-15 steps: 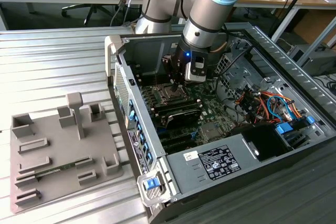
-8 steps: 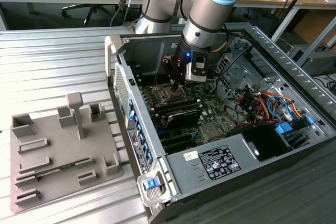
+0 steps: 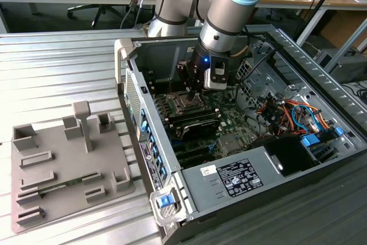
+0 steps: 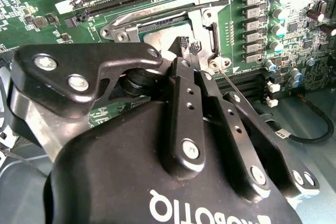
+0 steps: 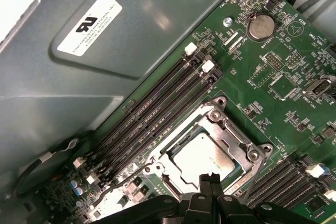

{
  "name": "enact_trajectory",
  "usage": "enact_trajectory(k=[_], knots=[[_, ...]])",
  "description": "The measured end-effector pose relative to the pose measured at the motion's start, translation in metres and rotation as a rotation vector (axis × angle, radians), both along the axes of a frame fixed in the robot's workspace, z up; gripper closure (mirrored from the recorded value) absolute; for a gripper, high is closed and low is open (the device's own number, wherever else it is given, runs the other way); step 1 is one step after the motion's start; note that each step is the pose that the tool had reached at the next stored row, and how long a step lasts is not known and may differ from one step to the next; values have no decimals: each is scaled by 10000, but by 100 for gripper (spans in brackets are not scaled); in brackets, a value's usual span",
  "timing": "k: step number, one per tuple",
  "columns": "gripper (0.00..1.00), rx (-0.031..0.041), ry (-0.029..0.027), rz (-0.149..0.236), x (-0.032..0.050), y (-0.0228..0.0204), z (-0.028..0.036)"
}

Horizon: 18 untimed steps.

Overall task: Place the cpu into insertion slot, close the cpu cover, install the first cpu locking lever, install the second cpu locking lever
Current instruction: 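Install the first cpu locking lever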

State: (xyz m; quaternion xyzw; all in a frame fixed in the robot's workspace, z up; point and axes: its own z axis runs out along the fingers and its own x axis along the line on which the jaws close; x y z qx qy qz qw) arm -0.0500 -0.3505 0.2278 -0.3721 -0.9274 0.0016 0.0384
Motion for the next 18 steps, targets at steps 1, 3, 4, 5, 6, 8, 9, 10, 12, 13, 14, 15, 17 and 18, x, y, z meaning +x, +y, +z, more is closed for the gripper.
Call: enact_trajectory(k=[1, 3, 4, 5, 6, 8, 9, 10, 12, 13, 14, 15, 17, 18], knots=[[89, 0, 0, 42, 0, 0, 0], [89, 0, 0, 101, 0, 0, 0], [89, 0, 0, 141, 0, 0, 0], [89, 0, 0, 182, 0, 0, 0], [89, 0, 0, 206, 0, 0, 0], [89, 0, 0, 276, 0, 0, 0], [89, 0, 0, 301, 0, 0, 0], [89, 0, 0, 329, 0, 0, 0], [89, 0, 0, 414, 0, 0, 0], [89, 0, 0, 459, 0, 0, 0], [89, 0, 0, 492, 0, 0, 0], [89, 0, 0, 517, 0, 0, 0], [89, 0, 0, 573, 0, 0, 0], [89, 0, 0, 611, 0, 0, 0]])
